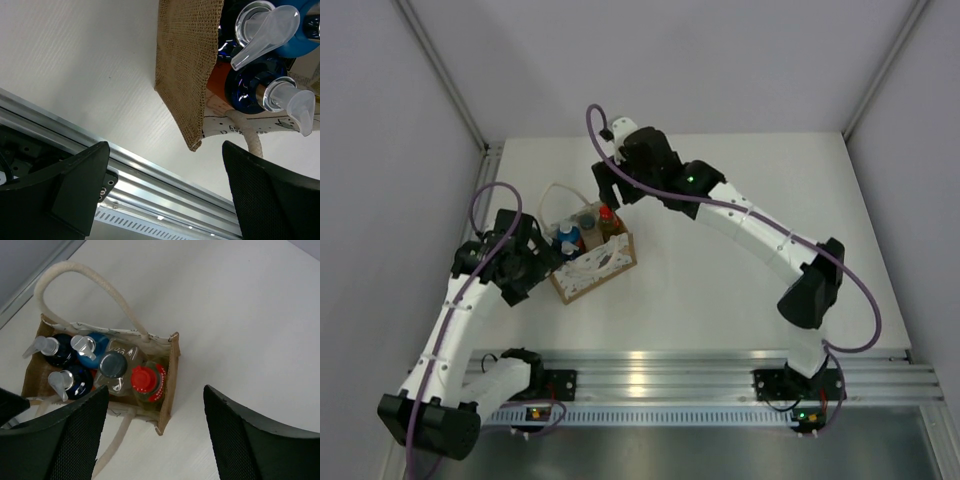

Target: Take the personal care products out of the canvas bag

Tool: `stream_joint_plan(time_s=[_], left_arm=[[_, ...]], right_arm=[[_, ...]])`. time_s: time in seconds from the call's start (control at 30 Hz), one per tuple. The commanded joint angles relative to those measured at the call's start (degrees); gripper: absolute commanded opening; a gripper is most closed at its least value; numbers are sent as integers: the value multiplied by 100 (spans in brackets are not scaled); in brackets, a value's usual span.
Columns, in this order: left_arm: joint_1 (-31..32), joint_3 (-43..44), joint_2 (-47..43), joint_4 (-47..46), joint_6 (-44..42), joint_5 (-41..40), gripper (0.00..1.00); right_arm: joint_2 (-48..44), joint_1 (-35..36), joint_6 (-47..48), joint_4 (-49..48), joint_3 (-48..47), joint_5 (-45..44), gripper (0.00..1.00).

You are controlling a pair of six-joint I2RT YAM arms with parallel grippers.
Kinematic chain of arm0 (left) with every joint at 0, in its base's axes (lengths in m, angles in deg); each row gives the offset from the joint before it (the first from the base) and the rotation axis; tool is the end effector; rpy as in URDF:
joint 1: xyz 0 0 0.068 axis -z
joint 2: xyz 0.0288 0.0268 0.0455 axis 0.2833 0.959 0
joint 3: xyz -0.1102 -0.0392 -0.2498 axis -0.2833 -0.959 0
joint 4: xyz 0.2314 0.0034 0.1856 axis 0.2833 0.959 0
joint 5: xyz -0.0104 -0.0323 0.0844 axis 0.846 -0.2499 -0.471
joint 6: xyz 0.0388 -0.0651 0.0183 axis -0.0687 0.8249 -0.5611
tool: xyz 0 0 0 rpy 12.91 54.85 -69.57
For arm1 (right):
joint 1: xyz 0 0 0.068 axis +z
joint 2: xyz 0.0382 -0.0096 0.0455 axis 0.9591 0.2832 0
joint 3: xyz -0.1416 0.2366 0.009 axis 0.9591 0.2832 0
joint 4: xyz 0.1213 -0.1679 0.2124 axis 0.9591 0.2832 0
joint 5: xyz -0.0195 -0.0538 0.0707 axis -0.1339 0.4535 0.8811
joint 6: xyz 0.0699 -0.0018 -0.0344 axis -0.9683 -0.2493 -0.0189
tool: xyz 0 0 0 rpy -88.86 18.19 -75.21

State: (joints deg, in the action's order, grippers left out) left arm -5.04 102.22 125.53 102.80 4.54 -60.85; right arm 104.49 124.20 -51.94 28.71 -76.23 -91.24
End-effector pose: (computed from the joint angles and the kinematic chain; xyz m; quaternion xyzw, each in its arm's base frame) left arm 0.2070 -0.0297 0.2929 -0.3470 0.9069 -0.0397 0.2357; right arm 0.3148 0.3773 0.3968 -0.2958 0.8078 0.2276 0.4562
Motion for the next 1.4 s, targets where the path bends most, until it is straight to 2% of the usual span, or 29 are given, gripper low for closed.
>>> stream_joint_plan(time_s=[0.0, 0.37, 0.67, 1.37], left_arm=[[1, -122, -90, -344, 15, 77, 98], [1, -70, 94, -564, -143, 130, 98], [1, -70, 103, -573, -240, 121, 98], [1, -79, 33, -564, -293, 112, 98]], right_arm=[[307, 181, 367, -362, -386, -499, 73], [897, 322, 632, -476, -360, -579, 54], [914, 401, 447, -679, -9, -438, 52], [888, 463, 386, -793, 501, -596, 40]])
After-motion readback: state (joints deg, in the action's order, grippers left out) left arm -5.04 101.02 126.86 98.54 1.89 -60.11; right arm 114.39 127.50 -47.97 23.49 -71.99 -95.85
